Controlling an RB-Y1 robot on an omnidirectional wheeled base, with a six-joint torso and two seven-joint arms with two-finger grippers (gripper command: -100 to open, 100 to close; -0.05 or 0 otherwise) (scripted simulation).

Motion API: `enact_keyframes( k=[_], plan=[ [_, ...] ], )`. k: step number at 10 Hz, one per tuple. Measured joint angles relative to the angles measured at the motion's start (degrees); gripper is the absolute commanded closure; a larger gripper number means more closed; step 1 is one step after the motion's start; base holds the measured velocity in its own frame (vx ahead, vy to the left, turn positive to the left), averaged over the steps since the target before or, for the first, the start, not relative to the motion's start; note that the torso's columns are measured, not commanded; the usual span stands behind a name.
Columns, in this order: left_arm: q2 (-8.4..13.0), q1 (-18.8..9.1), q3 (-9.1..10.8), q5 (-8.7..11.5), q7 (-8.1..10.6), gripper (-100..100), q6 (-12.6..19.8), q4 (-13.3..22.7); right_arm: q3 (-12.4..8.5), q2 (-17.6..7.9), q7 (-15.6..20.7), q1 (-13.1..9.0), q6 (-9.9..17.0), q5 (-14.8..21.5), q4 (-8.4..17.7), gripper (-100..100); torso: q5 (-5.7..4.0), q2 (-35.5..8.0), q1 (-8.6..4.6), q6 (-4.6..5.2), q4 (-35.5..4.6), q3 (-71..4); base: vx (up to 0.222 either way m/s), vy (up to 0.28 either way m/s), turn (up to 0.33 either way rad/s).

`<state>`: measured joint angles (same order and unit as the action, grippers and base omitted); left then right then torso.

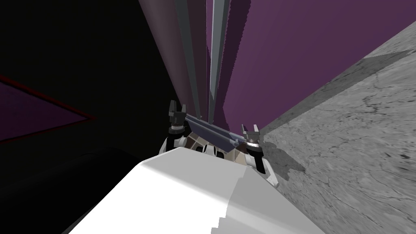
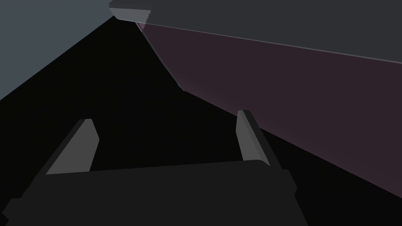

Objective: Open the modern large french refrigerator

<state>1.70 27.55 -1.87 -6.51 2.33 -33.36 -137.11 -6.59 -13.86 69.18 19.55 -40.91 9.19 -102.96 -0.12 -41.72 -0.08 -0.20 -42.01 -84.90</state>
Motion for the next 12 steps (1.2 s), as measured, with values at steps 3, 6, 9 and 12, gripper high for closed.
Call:
enact_keyframes(
  k=[3, 6, 9, 12],
  plan=[
    [0.0, 0.0, 0.00, 0.0, 0.00, 0, 0.0, 0.0, -0.2, -0.2, 5.2, -0.9, -1.4, 1.1, 2.6, -100, -0.04, 0.4, 0.06, -0.23, 0.2, -0.2, 0.042, 0.033, -0.043],
    [0.0, 0.0, 0.00, 0.0, 0.00, 0, 0.0, 0.0, -0.5, -0.3, 9.8, -1.3, -2.8, 1.9, 4.8, -100, -0.07, 0.5, 0.08, -0.38, 0.2, -0.3, 0.024, 0.025, -0.026],
    [0.0, 0.0, 0.00, 0.0, 0.00, 0, 0.0, 0.0, -0.3, -0.3, 14.7, -2.1, -4.4, 3.3, 7.8, -100, -0.05, 0.7, 0.25, -0.43, 0.3, -0.4, 0.032, 0.044, -0.031],
    [0.0, 0.0, 0.00, 0.0, 0.00, 0, 0.0, 0.0, -0.1, 0.0, 20.0, -2.7, -6.0, 4.5, 10.5, -100, -0.03, 0.7, 0.33, -0.58, 0.3, -0.4, 0.028, 0.061, -0.043]
  ],
)
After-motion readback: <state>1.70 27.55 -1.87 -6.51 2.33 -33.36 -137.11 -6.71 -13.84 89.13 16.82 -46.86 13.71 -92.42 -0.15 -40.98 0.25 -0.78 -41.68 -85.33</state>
